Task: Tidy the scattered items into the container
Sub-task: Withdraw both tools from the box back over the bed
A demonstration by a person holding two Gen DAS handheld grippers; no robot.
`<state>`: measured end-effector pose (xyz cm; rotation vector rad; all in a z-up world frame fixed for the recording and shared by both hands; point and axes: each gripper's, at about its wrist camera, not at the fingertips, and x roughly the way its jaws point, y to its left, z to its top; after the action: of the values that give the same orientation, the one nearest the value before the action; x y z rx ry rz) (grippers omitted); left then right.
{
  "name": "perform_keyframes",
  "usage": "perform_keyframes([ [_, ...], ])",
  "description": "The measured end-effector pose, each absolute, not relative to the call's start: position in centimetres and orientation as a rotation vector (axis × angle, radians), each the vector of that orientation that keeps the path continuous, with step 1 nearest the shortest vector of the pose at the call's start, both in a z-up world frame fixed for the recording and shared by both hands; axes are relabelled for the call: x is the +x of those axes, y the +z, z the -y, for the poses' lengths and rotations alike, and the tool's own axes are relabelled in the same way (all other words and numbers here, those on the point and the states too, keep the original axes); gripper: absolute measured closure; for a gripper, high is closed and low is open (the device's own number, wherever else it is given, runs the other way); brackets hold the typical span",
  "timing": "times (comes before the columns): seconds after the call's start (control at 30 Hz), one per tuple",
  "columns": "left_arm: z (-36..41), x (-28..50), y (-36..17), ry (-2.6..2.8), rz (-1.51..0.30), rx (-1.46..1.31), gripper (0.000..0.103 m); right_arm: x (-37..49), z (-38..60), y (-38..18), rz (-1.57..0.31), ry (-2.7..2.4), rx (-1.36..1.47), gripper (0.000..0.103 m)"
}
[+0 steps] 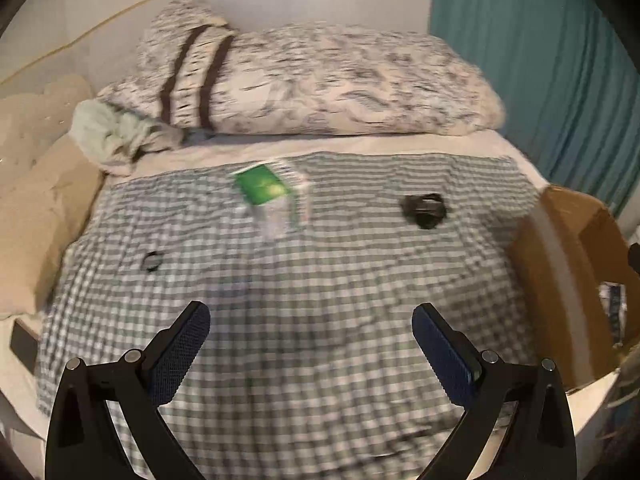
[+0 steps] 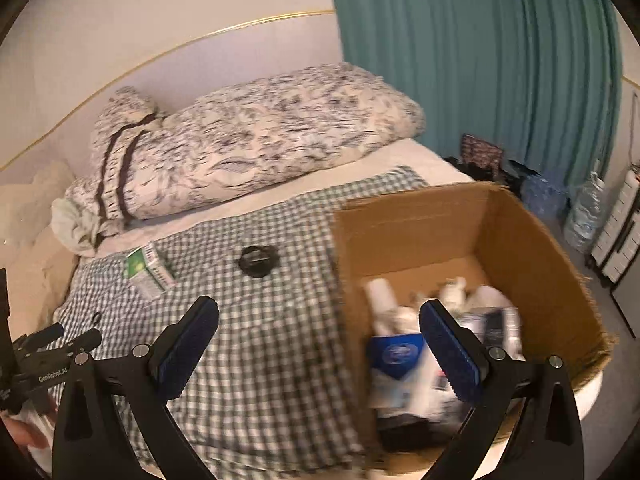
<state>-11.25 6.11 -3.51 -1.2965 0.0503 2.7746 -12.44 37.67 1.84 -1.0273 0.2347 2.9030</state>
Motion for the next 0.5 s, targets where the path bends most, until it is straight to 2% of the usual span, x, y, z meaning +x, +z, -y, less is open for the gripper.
perform_keyframes([
  [0.27,2.0,-14.5,-6.2,2.860,-0.032,-1.379,0.000,-16.9,-31.2,-0.9,-0.181,2.931,-1.106,0.002],
  [0.5,7.2,-19.0,-11.2,2.880,0.004,-1.477,0.000,-21.7,-28.5,-4.4,-0.149,2.909,-1.186,0.002],
])
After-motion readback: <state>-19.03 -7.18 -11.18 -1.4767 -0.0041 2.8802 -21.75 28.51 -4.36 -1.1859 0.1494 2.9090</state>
